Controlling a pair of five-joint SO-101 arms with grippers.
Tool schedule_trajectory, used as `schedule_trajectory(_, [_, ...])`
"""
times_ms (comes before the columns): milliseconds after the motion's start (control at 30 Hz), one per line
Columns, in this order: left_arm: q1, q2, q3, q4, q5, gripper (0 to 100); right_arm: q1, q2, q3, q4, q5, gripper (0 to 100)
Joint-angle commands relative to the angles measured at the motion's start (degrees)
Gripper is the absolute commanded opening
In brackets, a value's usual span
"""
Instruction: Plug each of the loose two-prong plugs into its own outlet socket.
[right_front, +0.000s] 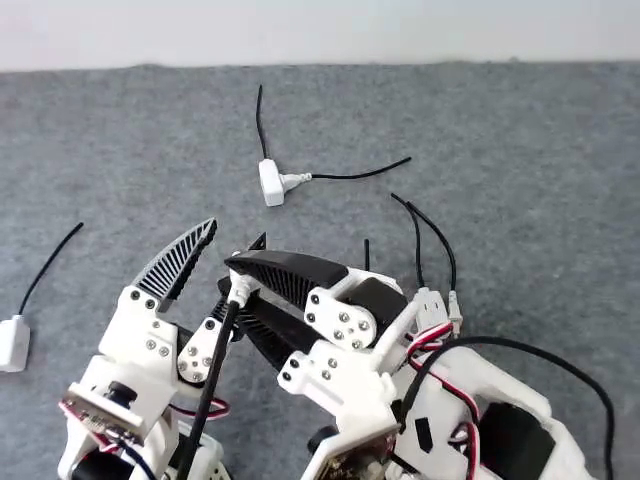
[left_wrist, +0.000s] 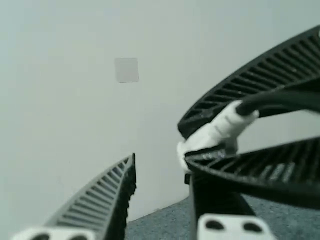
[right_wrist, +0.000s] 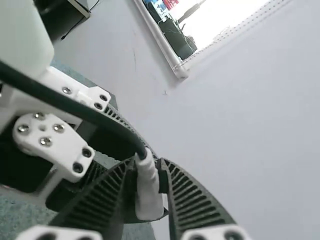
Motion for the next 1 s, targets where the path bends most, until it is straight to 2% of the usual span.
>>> schedule_trajectory(0, [-0.4,-0.7,-0.3,-0.4,0.3,16,-1.3,0.2,-2.0,2.7,-0.6,0.9])
schedule_trajectory(233, [-4.9,-0.7,-0.7,-0.5,0.7,16,-0.2,-1.5,-1.8,6.6,-0.6,0.9])
schedule_trajectory(533, [-4.8,-0.7,-0.7,-0.5,0.7,16,6.4,-8.8,5.8,6.5,-0.6,0.9])
schedule_trajectory(967, [-4.7,-0.7,0.9,-1.1,0.7,16,6.5,-11.5,8.1,6.4,-0.5,0.9])
